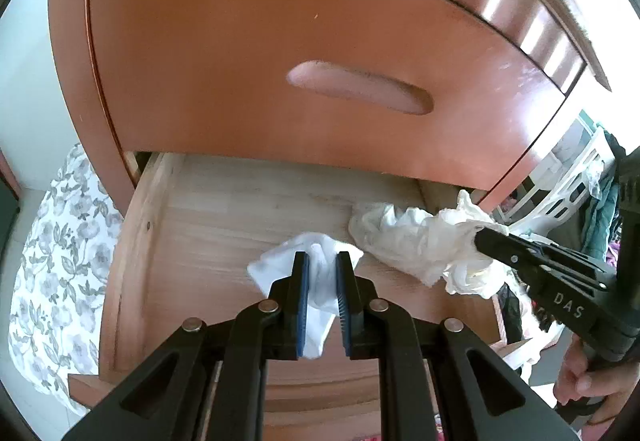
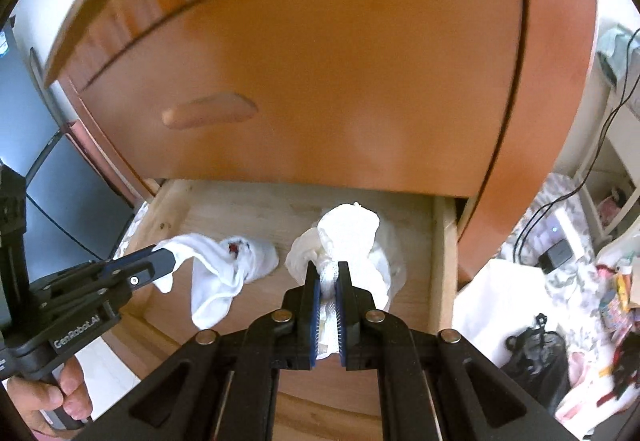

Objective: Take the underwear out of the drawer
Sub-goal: 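Lift the white socks with the left tool while the right tool lifts the white cloth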

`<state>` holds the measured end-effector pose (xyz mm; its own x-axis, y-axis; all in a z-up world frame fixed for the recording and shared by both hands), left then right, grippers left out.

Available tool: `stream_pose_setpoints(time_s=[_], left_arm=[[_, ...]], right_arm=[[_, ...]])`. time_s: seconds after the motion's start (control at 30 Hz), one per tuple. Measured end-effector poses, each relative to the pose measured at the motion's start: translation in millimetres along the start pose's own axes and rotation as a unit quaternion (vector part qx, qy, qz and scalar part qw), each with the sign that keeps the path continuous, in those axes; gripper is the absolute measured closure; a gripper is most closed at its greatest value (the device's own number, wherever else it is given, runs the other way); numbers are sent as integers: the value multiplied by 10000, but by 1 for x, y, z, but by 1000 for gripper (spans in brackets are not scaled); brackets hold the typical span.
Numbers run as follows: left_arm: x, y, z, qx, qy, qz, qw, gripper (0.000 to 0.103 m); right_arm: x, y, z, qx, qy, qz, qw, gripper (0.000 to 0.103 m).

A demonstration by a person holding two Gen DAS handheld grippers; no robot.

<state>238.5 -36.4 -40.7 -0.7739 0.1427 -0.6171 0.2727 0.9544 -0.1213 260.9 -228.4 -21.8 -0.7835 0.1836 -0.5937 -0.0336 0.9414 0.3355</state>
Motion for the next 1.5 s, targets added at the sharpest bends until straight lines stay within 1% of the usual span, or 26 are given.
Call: stream_pose_setpoints(time_s=[0.17, 0.27, 0.43, 0.5, 0.6, 0.67, 0.73, 0.77, 0.8, 0.83, 0.87, 1.0, 1.13, 1.23, 1.3, 1.37, 1.4, 1.47, 1.5], left_arm=[[-5, -3, -13, -9, -114, 62, 9999, 91], [-8, -4, -22, -8, -209, 96, 9997, 97], [-14, -6, -34, 88, -265, 113, 9995, 97], [-13, -3, -32, 224, -181, 34, 9996, 97], [-10, 2, -25, 466, 67, -119, 9988, 97], [-7, 9, -15, 512, 293, -193, 9981, 97], [-5, 14, -9, 460, 439, -238, 9977, 96], [-4, 16, -6, 453, 515, -227, 9974, 92], [-3, 16, -3, 497, 590, -221, 9968, 74], [-2, 16, -1, 526, 651, -231, 9962, 62], [0, 16, 1, 518, 700, -234, 9959, 47], [8, 3, 6, 420, 895, 90, 9951, 47], [21, -9, 14, 118, 1195, 434, 9918, 46], [29, -16, 17, 57, 1274, 557, 9903, 46], [32, -19, 21, -53, 1351, 641, 9887, 40], [33, -21, 27, -251, 1448, 811, 9858, 40], [34, -21, 30, -293, 1465, 827, 9853, 40], [33, -17, 34, -317, 1460, 707, 9862, 40], [33, -15, 35, -326, 1455, 613, 9869, 43]], right_arm=[[-5, -2, -18, 6, -144, 32, 9999, 96], [-5, 3, -29, 8, -212, 49, 9998, 96], [-9, 3, -49, -10, -338, 31, 9994, 96], [-8, 3, -55, 20, -360, 25, 9993, 96], [-4, 5, -58, 58, -363, -2, 9993, 96], [-2, 5, -60, 83, -353, -10, 9993, 96], [0, 4, -62, 86, -319, 14, 9995, 96], [1, 4, -62, 75, -312, 19, 9995, 96], [2, 4, -63, 70, -313, 10, 9995, 96], [3, 3, -63, 66, -310, -2, 9995, 96], [4, 3, -63, 61, -300, -11, 9995, 96], [8, -1, -60, 43, -246, 16, 9997, 96], [12, -6, -59, 13, -212, 80, 9997, 96], [15, -10, -59, 4, -201, 100, 9997, 96], [17, -11, -59, -3, -172, 121, 9998, 96], [19, -13, -57, 7, -137, 127, 9998, 96], [20, -13, -56, 6, -128, 128, 9998, 96], [22, -14, -55, -1, -105, 133, 9999, 96], [22, -14, -55, -7, -105, 133, 9999, 96]])
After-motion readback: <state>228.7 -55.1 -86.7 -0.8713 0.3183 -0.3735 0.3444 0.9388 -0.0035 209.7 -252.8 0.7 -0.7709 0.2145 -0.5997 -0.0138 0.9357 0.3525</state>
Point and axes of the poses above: each gripper's, at about its wrist camera, not at the fingertips, and z roughly the way its jaws point, y to its left, x to its underside, the point moved 5 cm from there along z, roughly the way its jaws point, and after that the axes turned 12 degrees about z, right-handed, at the moved point
